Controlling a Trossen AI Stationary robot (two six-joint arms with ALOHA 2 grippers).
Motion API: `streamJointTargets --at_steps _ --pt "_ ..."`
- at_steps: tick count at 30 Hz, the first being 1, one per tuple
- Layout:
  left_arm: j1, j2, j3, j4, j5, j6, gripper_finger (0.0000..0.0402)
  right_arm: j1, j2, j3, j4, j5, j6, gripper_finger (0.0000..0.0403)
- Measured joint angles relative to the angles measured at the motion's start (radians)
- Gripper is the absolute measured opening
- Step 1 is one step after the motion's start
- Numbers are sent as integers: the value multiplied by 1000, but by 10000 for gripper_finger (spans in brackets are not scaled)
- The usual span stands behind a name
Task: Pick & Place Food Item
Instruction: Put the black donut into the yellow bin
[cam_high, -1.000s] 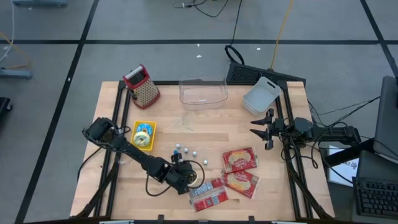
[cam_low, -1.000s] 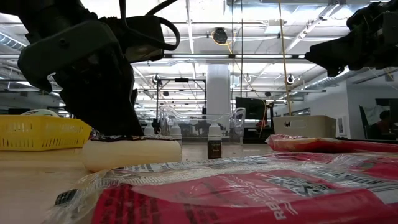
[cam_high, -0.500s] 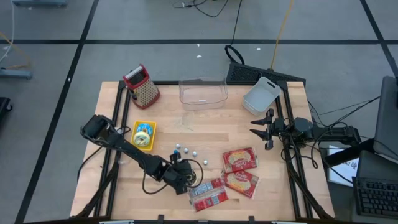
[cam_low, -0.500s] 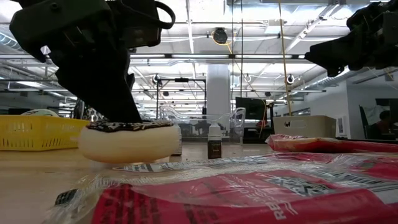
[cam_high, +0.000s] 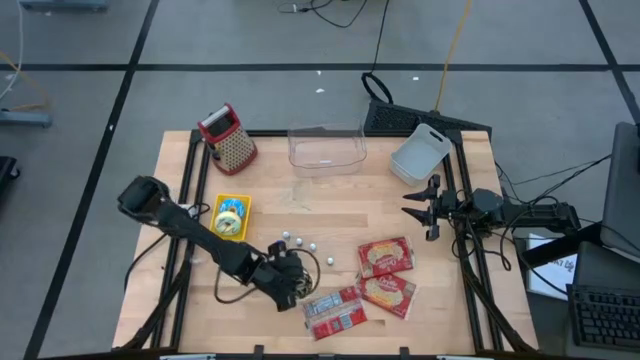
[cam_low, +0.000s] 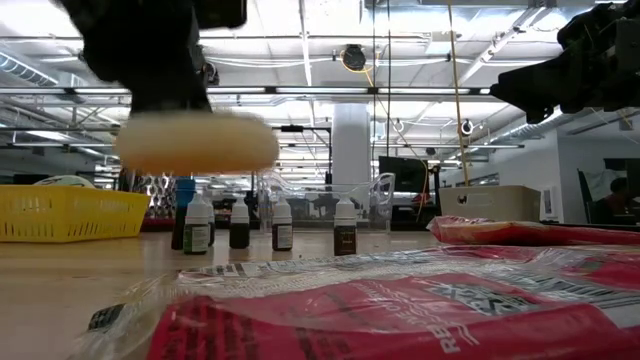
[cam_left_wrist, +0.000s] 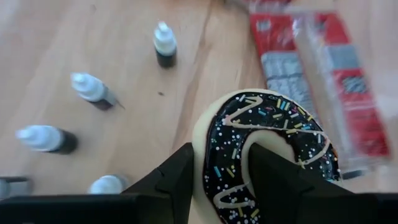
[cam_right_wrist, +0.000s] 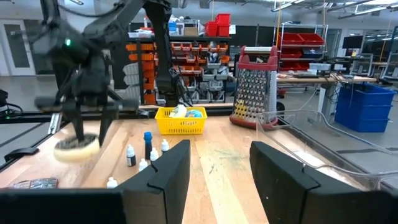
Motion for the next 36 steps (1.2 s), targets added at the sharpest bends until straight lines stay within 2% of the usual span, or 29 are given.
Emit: streamJointTargets --at_steps 6,11,16,21,25,31,36 --pt "-1 -164 0 -174 -35 -105 145 0 0 0 0 0 0 155" --pt "0 -301 1 -401 -141 -327 145 0 0 0 0 0 0 155" --pt "0 -380 1 -653 -229 -577 145 0 0 0 0 0 0 155" --pt "0 -391 1 -916 -252 -796 145 0 0 0 0 0 0 155" --pt "-9 -386 1 -1065 -262 -876 145 0 0 0 0 0 0 155" --pt "-37 -353 1 -1147 -350 -886 145 0 0 0 0 0 0 155" --pt "-86 -316 1 -1166 -364 -891 145 0 0 0 0 0 0 155"
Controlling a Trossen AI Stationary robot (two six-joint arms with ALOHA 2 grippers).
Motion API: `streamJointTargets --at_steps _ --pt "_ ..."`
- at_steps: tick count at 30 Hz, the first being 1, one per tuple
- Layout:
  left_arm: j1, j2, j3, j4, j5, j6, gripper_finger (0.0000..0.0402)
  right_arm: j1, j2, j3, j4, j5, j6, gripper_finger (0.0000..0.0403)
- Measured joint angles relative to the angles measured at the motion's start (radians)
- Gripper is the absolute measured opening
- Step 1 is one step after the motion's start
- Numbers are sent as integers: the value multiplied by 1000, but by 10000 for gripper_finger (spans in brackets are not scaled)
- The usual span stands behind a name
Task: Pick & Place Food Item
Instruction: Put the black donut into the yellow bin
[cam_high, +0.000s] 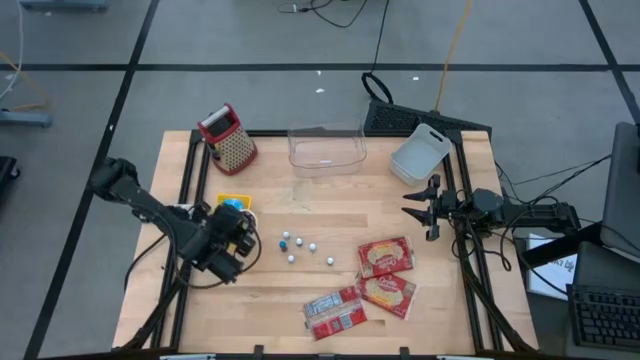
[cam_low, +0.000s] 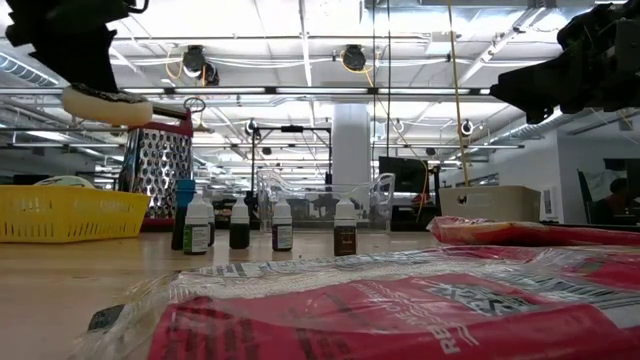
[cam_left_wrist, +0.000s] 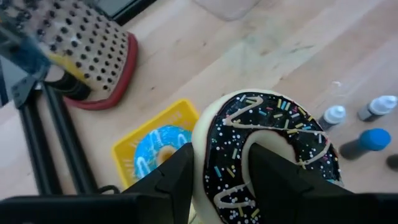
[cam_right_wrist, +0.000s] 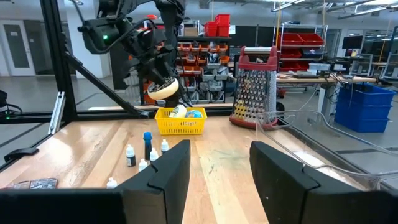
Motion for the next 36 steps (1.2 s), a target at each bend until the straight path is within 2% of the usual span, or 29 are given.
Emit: streamJointTargets --at_steps 5,10,16,20,29,36 --pt "-32 70 0 -87 -1 -116 145 0 0 0 0 0 0 155" --pt "-36 140 -42 -88 32 -187 145 0 0 0 0 0 0 155" --pt "-18 237 -160 -88 241 -366 145 0 0 0 0 0 0 155" --pt "-23 279 -227 -95 324 -460 145 0 0 0 0 0 0 155" --pt "-22 293 -232 -73 339 -459 145 0 0 0 0 0 0 155" --pt "-22 292 -232 -29 341 -381 145 0 0 0 0 0 0 155"
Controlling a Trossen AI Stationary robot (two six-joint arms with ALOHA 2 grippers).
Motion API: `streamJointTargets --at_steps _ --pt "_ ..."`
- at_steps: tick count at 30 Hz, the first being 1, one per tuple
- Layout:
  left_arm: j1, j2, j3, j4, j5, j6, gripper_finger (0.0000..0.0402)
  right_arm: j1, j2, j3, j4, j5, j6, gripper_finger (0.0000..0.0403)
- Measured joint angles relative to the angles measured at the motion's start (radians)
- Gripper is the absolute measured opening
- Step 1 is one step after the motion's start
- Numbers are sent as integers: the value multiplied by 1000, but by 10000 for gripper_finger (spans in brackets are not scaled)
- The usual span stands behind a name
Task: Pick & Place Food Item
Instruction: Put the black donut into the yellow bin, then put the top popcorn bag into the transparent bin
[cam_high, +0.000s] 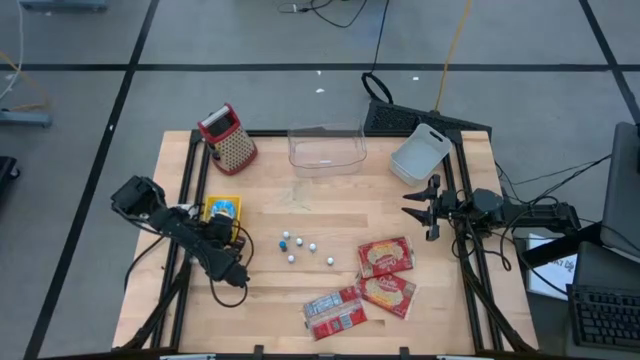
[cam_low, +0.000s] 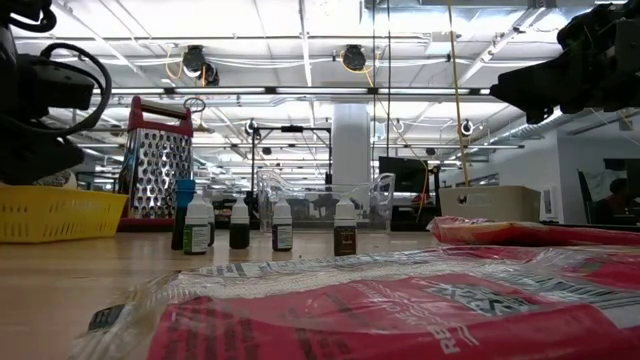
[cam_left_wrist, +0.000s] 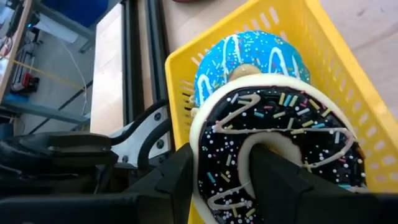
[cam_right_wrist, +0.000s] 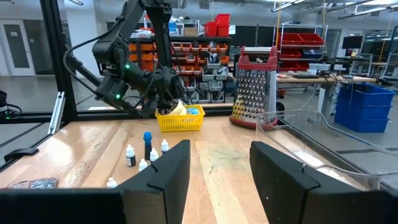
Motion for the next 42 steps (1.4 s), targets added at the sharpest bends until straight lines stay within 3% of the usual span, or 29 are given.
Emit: streamJointTargets --at_steps 5,14,20,31,42 --pt "0 0 0 1 3 1 158 0 0 0 0 0 0 155" --pt "0 0 65 -54 28 -1 263 0 0 0 0 0 0 155" --pt "0 -34 116 -52 -49 12 298 0 0 0 0 0 0 155" --pt "3 -135 126 -56 -114 12 285 0 0 0 0 0 0 155" --pt "-20 -186 126 -56 -73 6 280 0 0 0 0 0 0 155"
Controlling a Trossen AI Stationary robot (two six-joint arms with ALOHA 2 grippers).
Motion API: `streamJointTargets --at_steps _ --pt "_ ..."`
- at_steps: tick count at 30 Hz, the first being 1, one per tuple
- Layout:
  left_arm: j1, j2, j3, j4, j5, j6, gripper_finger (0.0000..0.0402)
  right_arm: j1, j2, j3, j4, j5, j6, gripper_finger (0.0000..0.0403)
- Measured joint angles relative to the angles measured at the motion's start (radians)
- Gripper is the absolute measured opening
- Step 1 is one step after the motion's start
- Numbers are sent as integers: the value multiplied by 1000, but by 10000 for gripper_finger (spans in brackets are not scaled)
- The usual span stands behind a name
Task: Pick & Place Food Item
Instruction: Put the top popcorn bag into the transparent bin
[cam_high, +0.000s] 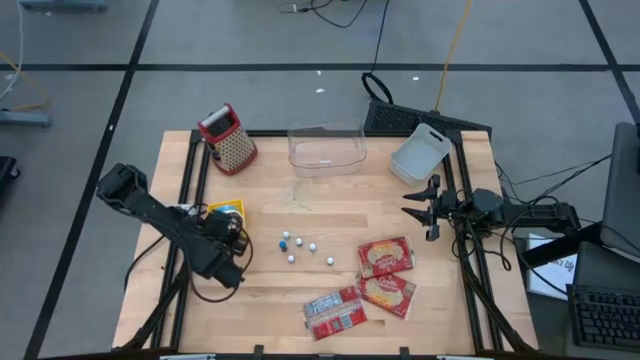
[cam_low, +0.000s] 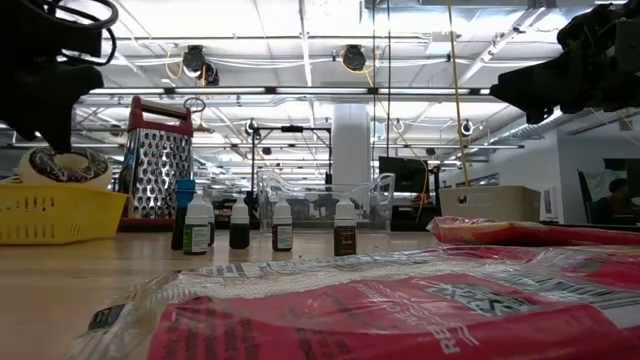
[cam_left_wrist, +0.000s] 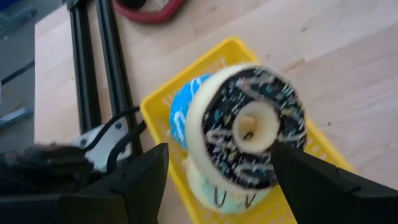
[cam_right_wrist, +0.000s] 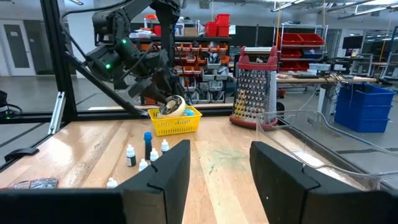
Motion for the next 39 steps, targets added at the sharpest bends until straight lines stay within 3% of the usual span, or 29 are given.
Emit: streamJointTargets --at_steps 5,10,17,21,24,28,34,36,39 --pt "-11 0 0 15 36 -1 280 0 0 0 0 0 0 155" --pt "-32 0 27 -4 -5 -37 280 0 0 0 0 0 0 155" --pt "-52 1 145 5 -179 38 280 0 0 0 0 0 0 155" --pt "-60 0 210 104 -326 159 280 0 0 0 0 0 0 155" --pt "-65 0 232 283 -444 377 280 0 0 0 0 0 0 155" --pt "-62 0 234 642 -440 827 280 0 0 0 0 0 0 155" --pt "-42 2 203 1288 -163 1569 280 0 0 0 0 0 0 155" --pt "-25 -2 192 1394 -54 1725 280 0 0 0 0 0 0 155" --pt "17 -61 165 1400 24 1810 280 0 0 0 0 0 0 155"
